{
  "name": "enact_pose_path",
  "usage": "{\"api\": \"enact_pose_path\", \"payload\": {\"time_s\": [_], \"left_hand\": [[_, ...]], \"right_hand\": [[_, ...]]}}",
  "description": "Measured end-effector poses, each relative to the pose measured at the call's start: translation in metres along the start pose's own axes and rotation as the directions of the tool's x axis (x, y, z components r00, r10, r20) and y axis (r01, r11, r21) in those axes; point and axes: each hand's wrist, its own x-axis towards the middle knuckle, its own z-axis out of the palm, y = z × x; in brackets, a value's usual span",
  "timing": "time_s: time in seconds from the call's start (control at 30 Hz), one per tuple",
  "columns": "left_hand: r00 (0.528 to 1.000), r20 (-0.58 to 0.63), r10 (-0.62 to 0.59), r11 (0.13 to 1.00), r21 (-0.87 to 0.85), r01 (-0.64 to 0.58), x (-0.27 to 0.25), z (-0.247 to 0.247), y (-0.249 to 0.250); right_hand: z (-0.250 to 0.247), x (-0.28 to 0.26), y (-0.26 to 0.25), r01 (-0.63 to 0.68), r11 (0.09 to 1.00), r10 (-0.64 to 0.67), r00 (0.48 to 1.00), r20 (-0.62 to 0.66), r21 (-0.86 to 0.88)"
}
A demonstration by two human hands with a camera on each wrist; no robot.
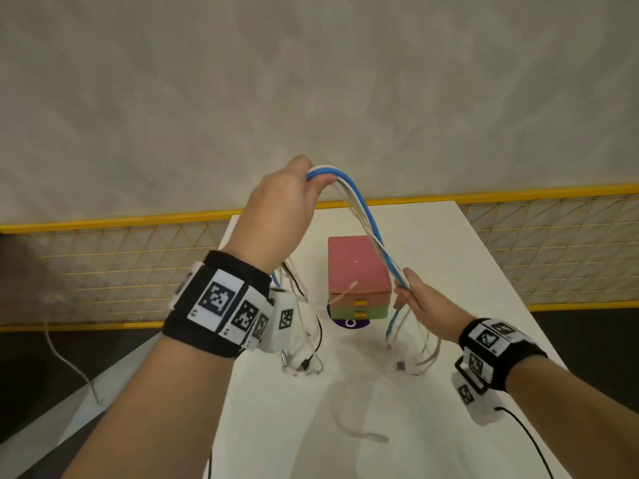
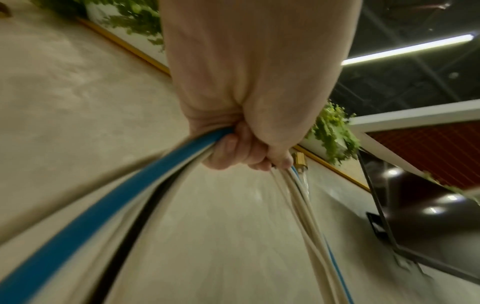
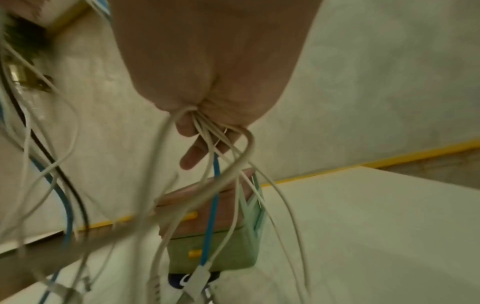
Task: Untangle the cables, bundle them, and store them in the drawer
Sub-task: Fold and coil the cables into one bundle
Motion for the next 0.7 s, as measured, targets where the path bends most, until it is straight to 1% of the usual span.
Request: {"api": "enact_pose_path", "payload": {"time_s": [0.07,0.13,0.17,0.2,0.23,0.27,0.3,0.33,0.37,0.4,0.43,0.47,0.5,0.53,0.57,0.6,0.63,0.7], "left_hand": [[1.000,-0.028,-0.013,1.000,-0.028,0.012,-0.003,0.005,0.002],[0.994,-0.096,-0.057,0.995,-0.086,0.048,-0.002,0.005,0.001],[0.989,-0.123,-0.082,0.991,-0.115,0.068,0.000,0.002,-0.001],[0.985,-0.140,-0.098,0.987,-0.140,0.078,0.002,-0.001,-0.003],[0.984,-0.147,-0.102,0.985,-0.151,0.079,0.004,-0.004,-0.004],[0.985,-0.142,-0.098,0.986,-0.148,0.076,0.003,-0.005,-0.005],[0.987,-0.128,-0.094,0.988,-0.137,0.077,0.002,-0.005,-0.005],[0.989,-0.109,-0.100,0.988,-0.129,0.086,-0.001,-0.003,-0.006],[0.990,-0.089,-0.112,0.987,-0.128,0.100,-0.003,0.001,-0.007],[0.990,-0.070,-0.125,0.985,-0.129,0.115,-0.006,0.004,-0.008],[0.989,-0.058,-0.134,0.983,-0.134,0.125,-0.008,0.007,-0.009],[0.989,-0.055,-0.139,0.981,-0.144,0.129,-0.010,0.009,-0.009],[0.988,-0.059,-0.145,0.978,-0.157,0.134,-0.010,0.009,-0.010],[0.986,-0.064,-0.155,0.975,-0.173,0.142,-0.010,0.009,-0.010],[0.984,-0.066,-0.165,0.970,-0.189,0.150,-0.010,0.008,-0.010],[0.983,-0.065,-0.169,0.967,-0.204,0.153,-0.010,0.008,-0.010],[0.985,-0.060,-0.162,0.965,-0.216,0.146,-0.010,0.008,-0.010],[0.991,-0.033,-0.127,0.968,-0.222,0.117,-0.012,0.013,-0.008]], "right_hand": [[0.010,0.001,0.012,-0.049,0.998,0.049,0.999,0.011,0.034],[0.021,-0.002,0.026,-0.123,0.989,0.118,0.991,0.064,0.088],[0.025,-0.007,0.033,-0.160,0.985,0.153,0.983,0.099,0.068],[0.029,-0.013,0.042,-0.161,0.987,0.156,0.981,0.118,0.032],[0.033,-0.019,0.050,-0.168,0.984,0.174,0.975,0.135,-0.054],[0.037,-0.024,0.057,-0.171,0.980,0.184,0.972,0.144,-0.102],[0.039,-0.029,0.059,-0.195,0.966,0.221,0.963,0.151,-0.169],[0.042,-0.031,0.066,-0.216,0.944,0.252,0.960,0.123,-0.251],[0.042,-0.030,0.067,-0.242,0.891,0.291,0.954,0.074,-0.385],[0.039,-0.026,0.066,-0.258,0.817,0.323,0.946,0.037,-0.516],[0.032,-0.021,0.062,-0.290,0.761,0.366,0.930,0.015,-0.581],[0.025,-0.014,0.059,-0.348,0.754,0.401,0.916,-0.029,-0.557],[0.015,-0.009,0.053,-0.432,0.773,0.445,0.891,-0.088,-0.465],[0.005,-0.003,0.050,-0.497,0.797,0.463,0.868,-0.181,-0.343],[-0.006,0.002,0.049,-0.532,0.815,0.463,0.836,-0.294,-0.229],[-0.016,0.006,0.048,-0.537,0.831,0.456,0.807,-0.375,-0.146],[-0.024,0.008,0.045,-0.537,0.838,0.468,0.797,-0.381,-0.095],[-0.034,0.009,0.034,-0.510,0.857,0.473,0.835,-0.282,-0.074]]}}
